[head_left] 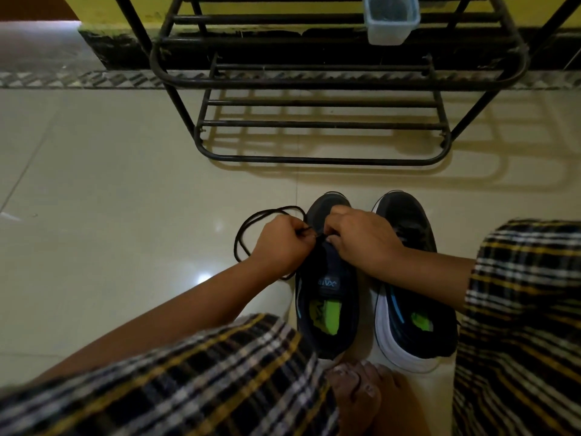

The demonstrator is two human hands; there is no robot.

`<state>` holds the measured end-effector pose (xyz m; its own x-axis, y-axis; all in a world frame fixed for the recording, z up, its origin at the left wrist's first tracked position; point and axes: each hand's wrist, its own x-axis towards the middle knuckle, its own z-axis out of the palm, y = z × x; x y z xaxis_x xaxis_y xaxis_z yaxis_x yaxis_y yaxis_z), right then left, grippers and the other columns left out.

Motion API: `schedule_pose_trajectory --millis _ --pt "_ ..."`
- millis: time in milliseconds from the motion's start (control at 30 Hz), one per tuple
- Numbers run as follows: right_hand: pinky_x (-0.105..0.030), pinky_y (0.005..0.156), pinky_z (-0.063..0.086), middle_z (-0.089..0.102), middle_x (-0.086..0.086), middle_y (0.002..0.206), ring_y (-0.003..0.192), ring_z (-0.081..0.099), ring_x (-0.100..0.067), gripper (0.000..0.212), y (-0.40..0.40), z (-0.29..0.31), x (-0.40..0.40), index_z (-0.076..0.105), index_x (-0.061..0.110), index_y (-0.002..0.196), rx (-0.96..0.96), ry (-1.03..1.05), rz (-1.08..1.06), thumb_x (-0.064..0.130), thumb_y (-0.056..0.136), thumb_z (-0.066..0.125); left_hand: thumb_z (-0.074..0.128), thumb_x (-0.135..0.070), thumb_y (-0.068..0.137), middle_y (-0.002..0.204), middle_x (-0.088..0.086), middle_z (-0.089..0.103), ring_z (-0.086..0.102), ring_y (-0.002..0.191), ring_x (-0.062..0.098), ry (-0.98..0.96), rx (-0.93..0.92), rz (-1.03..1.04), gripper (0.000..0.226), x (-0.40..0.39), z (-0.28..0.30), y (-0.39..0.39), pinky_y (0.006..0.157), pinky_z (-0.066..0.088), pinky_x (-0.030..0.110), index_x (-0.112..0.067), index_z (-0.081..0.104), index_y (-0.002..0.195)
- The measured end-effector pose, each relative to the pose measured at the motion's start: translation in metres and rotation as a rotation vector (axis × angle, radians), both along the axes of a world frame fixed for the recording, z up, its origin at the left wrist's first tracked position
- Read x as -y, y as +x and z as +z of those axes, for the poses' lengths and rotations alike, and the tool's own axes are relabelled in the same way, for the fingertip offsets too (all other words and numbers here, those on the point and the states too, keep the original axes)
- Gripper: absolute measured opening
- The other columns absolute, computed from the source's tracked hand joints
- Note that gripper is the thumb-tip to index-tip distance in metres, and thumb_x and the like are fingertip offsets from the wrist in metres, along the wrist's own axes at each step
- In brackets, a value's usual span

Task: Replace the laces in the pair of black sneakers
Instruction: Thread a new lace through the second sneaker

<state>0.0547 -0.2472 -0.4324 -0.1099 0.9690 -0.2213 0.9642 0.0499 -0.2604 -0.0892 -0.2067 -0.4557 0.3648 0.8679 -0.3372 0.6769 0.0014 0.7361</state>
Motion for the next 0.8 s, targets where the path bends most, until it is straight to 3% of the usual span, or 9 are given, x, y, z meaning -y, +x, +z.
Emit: schedule_pose_trajectory --millis 67,167,267,633,800 --pt "-0.034 0.077 0.046 0.053 -0.002 0.110 0.099 0.056 -0.024 0.016 0.000 -0.001 0.000 0.061 0.017 0.105 -0.013 -0.002 -0.017 0.024 0.093 0.054 0.057 -0.016 0.089 0.065 0.014 0.056 0.052 0.061 0.019 0.005 0.012 0.002 0.026 0.001 -0.002 0.000 0.058 0.041 0.027 0.006 0.065 0.078" --pt "-0.034 0.077 0.046 0.055 -0.001 0.107 0.097 0.056 -0.023 0.012 -0.001 -0.002 -0.001 0.063 0.017 0.099 -0.057 -0.011 -0.055 0.024 0.091 0.057 0.062 -0.013 0.087 0.077 0.005 0.067 0.066 0.079 0.021 -0.055 0.088 0.046 0.010 0.002 -0.006 -0.004 0.076 0.053 0.031 -0.007 0.070 0.088" --pt "-0.032 0.075 0.043 0.056 -0.001 0.104 0.095 0.056 -0.022 0.009 -0.002 -0.002 -0.002 0.064 0.017 0.093 -0.055 -0.025 -0.051 0.023 0.090 0.059 0.063 -0.012 0.087 0.082 0.000 0.068 0.067 0.085 0.019 -0.113 0.120 0.071 0.011 0.002 -0.008 -0.005 0.084 0.054 0.033 -0.012 0.070 0.095" --pt "-0.025 0.068 0.036 0.051 0.005 0.087 0.085 0.058 -0.017 0.012 -0.006 -0.006 -0.006 0.062 0.017 0.073 -0.167 -0.081 -0.207 0.021 0.083 0.068 0.063 -0.015 0.088 0.088 0.013 0.071 0.068 0.087 0.023 -0.151 0.158 0.126 0.014 0.005 -0.013 -0.003 0.086 0.054 0.043 -0.003 0.071 0.091" --pt "-0.032 0.075 0.043 0.056 -0.006 0.104 0.093 0.057 -0.024 0.014 -0.010 -0.004 -0.006 0.065 0.012 0.092 -0.037 -0.081 -0.120 0.021 0.090 0.055 0.063 -0.014 0.088 0.087 0.013 0.071 0.068 0.086 0.024 -0.160 0.198 0.155 0.014 0.010 -0.013 -0.004 0.085 0.054 0.043 -0.003 0.071 0.089"
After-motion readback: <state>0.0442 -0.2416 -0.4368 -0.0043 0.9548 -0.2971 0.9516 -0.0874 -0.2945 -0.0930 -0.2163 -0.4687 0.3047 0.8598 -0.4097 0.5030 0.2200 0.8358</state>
